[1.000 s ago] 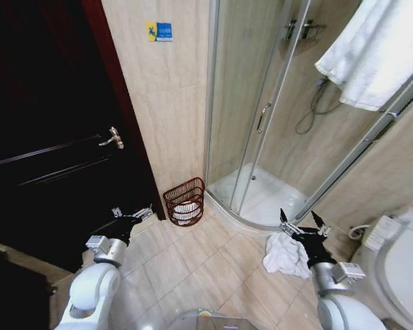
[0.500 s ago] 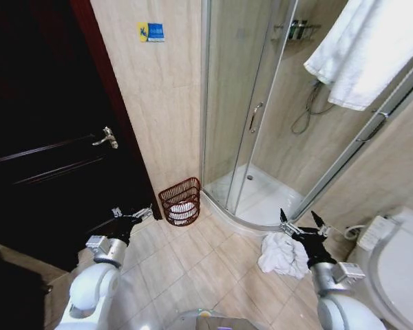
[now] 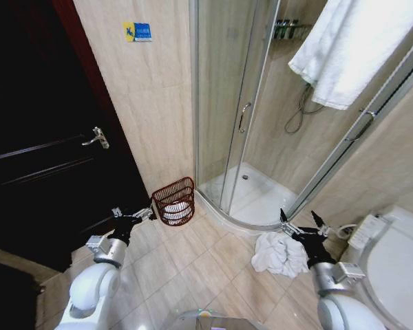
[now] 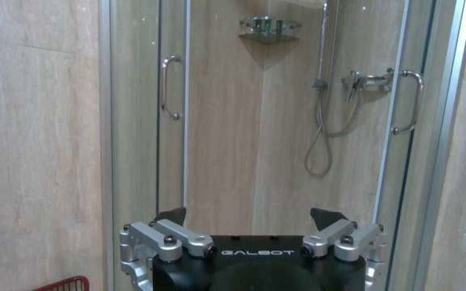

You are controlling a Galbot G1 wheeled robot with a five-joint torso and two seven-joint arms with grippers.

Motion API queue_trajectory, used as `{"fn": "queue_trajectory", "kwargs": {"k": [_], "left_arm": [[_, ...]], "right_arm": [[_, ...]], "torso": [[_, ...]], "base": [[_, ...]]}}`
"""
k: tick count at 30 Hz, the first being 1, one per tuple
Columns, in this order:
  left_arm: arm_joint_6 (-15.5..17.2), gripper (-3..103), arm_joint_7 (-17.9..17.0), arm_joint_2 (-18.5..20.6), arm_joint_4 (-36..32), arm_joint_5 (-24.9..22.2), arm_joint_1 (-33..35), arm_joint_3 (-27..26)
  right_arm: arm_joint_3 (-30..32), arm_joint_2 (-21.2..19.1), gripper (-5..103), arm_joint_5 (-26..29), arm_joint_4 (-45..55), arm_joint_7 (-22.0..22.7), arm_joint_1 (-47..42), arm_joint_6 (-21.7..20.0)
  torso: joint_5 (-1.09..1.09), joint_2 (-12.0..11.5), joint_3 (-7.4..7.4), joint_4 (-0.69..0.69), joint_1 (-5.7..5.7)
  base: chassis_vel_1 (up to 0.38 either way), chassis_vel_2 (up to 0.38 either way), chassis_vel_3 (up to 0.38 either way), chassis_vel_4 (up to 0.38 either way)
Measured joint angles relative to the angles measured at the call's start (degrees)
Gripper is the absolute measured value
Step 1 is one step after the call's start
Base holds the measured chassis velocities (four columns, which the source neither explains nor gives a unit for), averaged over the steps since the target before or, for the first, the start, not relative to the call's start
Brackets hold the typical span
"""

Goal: Discard the used towel into the hamper.

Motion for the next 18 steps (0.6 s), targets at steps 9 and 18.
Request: {"fn": "queue_trajectory", "kwargs": {"k": [9,18], "left_arm": [[0.0,100,0.0,0.0,0.0,0.0,0.0,0.0],[0.0,100,0.0,0.0,0.0,0.0,-0.01,0.0]], "right_arm": [[0.0,0.0,100,0.0,0.0,0.0,0.0,0.0],[0.01,0.0,100,0.0,0.0,0.0,0.0,0.0]], "torso": [[0.0,0.0,0.0,0.0,0.0],[0.0,0.0,0.0,-0.01,0.01]], "base": [[-0.088,-0.095,0.079,0.083],[-0.124,-0.106,0.112,0.113]]}}
